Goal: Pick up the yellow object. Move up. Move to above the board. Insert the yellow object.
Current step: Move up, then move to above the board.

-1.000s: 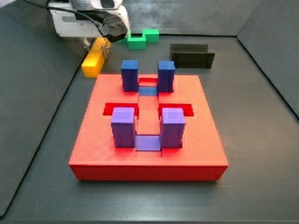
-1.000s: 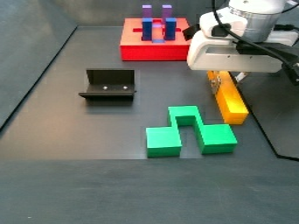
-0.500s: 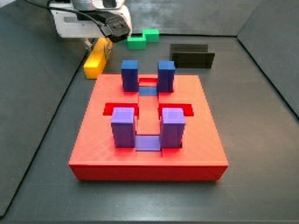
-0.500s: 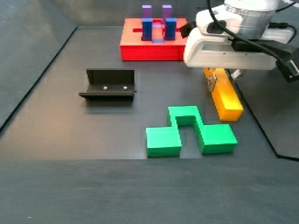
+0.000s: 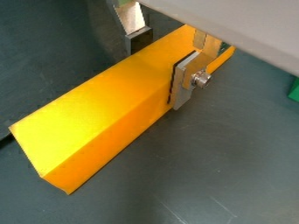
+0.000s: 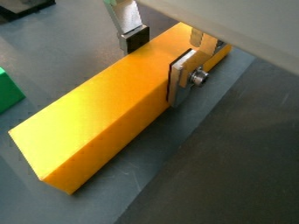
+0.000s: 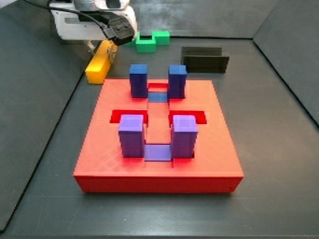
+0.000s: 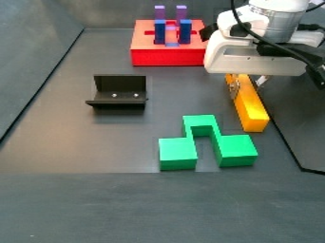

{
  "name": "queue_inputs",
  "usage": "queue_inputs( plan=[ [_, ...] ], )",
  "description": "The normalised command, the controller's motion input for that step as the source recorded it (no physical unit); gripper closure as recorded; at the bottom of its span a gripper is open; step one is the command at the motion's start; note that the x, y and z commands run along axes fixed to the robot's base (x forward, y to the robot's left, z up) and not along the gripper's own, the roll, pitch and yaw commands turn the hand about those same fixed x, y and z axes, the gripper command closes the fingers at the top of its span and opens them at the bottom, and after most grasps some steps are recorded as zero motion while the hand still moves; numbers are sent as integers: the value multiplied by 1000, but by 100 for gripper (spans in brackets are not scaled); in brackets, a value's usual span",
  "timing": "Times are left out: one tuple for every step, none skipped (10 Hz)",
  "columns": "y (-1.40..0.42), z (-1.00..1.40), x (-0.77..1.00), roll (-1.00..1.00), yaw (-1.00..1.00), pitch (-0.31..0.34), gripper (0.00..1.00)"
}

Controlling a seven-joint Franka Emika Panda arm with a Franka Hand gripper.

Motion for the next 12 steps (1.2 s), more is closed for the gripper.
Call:
queue_inputs(
  plan=[
    [0, 833, 0, 0, 0, 0, 100],
    [-39, 818, -1, -6, 5, 8, 100],
    [-51, 618, -35, -24, 15, 64, 100],
    [-38, 447, -19, -33, 15, 62, 100],
    [0, 1400, 0, 0, 0, 0, 100],
    [-1, 1400, -18, -14, -4, 25, 100],
    [-10, 1400, -42, -41, -4, 46, 100],
    [-13, 1400, -43, -65, -3, 32, 100],
    [0, 1400, -9, -92, -7, 18, 100],
    [0, 1400, 19, -95, -11, 49, 100],
    [-5, 1400, -6, -82, -7, 74, 100],
    [-2, 1400, -22, -65, -9, 60, 100]
  ],
)
